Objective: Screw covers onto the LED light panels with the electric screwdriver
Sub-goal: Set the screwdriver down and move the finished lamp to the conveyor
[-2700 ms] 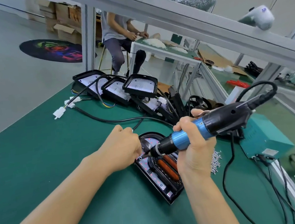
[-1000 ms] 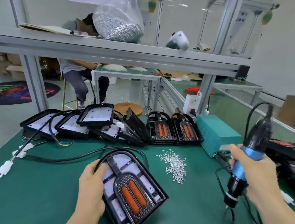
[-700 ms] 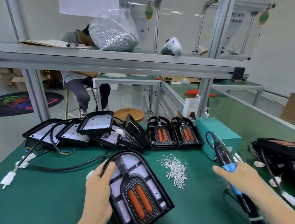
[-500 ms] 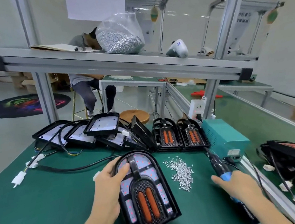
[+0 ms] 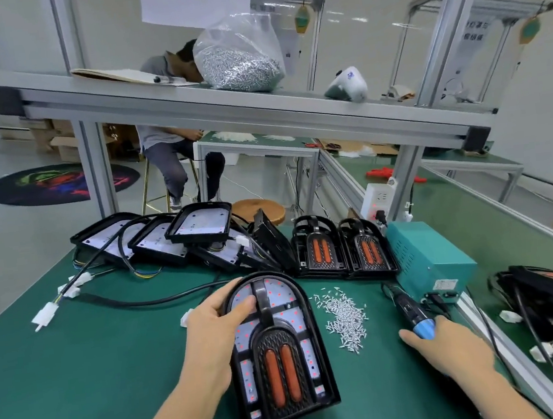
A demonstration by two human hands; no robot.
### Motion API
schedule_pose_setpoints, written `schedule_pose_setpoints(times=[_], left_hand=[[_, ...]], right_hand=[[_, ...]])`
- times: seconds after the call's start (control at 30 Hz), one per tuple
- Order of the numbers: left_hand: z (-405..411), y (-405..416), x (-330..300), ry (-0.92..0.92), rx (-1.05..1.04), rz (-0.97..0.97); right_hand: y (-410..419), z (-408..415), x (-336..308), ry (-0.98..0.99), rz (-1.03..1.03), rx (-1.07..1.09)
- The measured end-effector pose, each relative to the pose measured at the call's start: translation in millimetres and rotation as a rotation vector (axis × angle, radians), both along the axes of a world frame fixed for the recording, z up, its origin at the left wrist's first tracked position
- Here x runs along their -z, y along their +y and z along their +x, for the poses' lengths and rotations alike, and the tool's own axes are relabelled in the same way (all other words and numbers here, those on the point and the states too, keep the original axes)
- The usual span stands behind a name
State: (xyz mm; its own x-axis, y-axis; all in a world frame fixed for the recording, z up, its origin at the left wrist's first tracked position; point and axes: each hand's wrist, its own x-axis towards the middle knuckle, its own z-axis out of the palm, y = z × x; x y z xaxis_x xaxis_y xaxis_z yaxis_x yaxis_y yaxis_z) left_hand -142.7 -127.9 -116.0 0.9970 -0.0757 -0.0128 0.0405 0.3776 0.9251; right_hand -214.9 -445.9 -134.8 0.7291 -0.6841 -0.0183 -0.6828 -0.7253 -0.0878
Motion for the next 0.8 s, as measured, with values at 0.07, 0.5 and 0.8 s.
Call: schedule_pose_setpoints(times=[0.07,0.5,0.8], left_hand=[[0,0,-3,-0.016,0.007,0.008],[0,2,-14,0.021,0.042,-0.021],[5,10,-17,0.020,0.074,-0.004]], right_hand=[[-1,-4,2,0.009,0.009,-0.013],[132,-26,-12,-0.500,1.188,-0.632],[159,-20,-11,-0.514,1.555,-0.699]])
